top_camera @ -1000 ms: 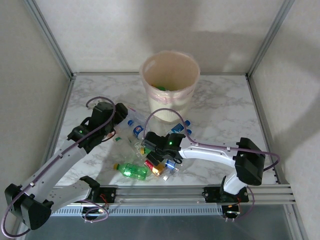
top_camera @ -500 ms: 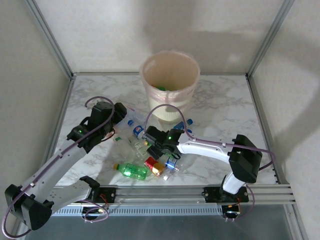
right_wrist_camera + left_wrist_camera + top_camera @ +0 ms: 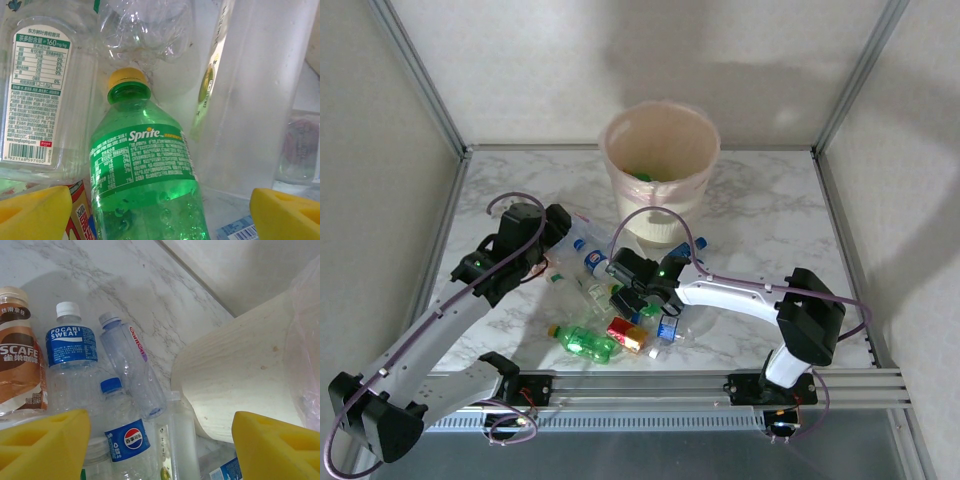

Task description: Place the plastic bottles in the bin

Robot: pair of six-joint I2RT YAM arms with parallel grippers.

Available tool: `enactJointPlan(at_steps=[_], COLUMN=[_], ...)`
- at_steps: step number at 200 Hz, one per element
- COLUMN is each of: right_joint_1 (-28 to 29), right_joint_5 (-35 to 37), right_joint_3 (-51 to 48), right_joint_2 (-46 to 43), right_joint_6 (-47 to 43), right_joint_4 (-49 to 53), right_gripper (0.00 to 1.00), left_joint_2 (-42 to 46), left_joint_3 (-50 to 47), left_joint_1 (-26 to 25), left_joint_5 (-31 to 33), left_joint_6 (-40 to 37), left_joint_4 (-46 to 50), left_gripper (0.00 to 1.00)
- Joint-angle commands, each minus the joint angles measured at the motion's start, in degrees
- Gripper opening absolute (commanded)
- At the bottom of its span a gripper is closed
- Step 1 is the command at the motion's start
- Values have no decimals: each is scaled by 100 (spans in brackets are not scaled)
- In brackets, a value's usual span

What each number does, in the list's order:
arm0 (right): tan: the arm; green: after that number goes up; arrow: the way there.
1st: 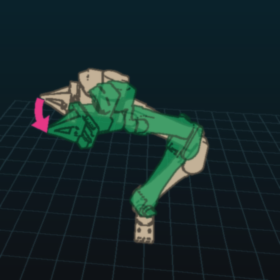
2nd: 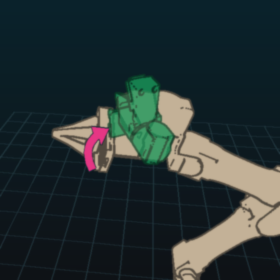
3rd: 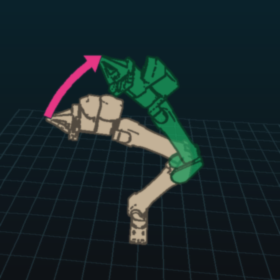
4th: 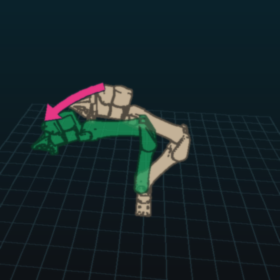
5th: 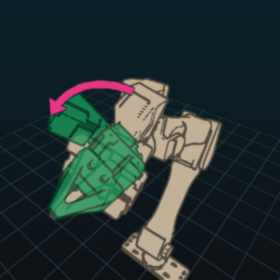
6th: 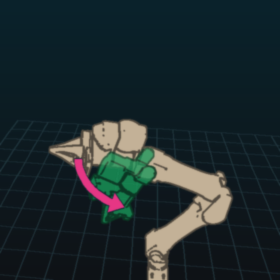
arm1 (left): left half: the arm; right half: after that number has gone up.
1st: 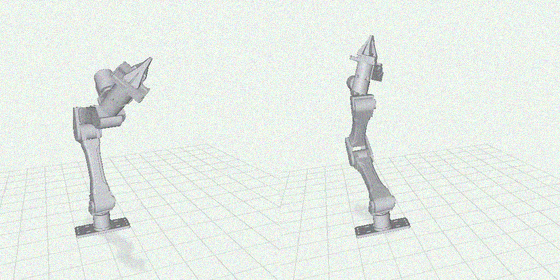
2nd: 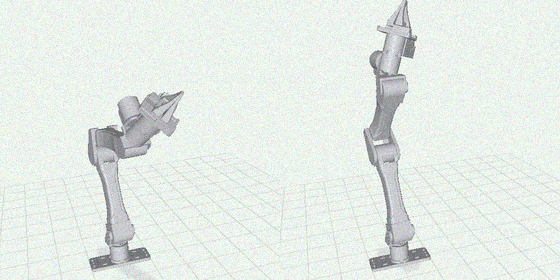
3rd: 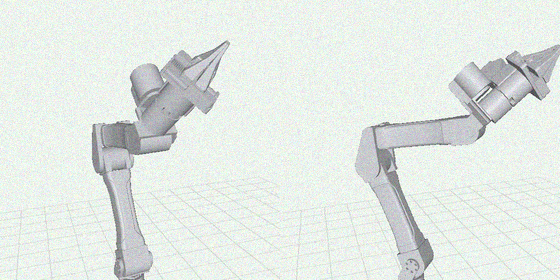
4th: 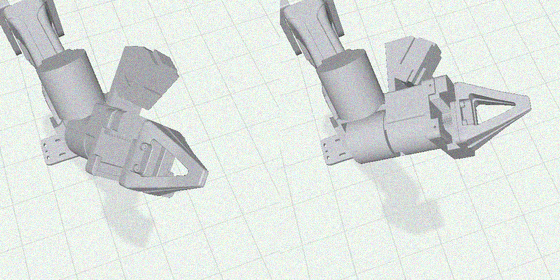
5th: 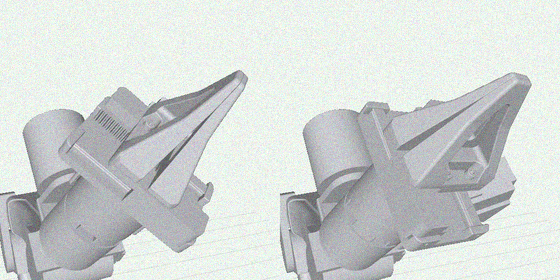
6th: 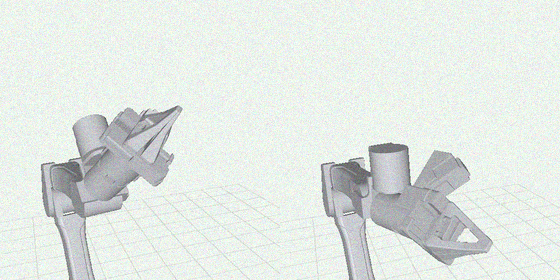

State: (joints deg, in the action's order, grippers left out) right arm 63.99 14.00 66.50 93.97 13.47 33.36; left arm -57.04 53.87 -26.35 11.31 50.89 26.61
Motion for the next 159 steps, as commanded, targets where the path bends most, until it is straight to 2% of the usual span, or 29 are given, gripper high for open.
enactJointPlan(at_steps=[1,78,159], right_joint_1=[-27,-26,29], right_joint_5=[-194,-190,-332], right_joint_3=[-118,-381,-659], right_joint_2=[-125,-486,-687], right_joint_6=[153,371,651], right_joint_4=[-50,47,38], right_gripper=[92,95,94], left_joint_2=[96,147,177], left_joint_3=[27,-128,-245], left_joint_1=[84,139,183], left_joint_5=[-32,-76,-120], left_joint_6=[87,144,185], left_joint_4=[2,-54,-83], left_gripper=[75,75,75])
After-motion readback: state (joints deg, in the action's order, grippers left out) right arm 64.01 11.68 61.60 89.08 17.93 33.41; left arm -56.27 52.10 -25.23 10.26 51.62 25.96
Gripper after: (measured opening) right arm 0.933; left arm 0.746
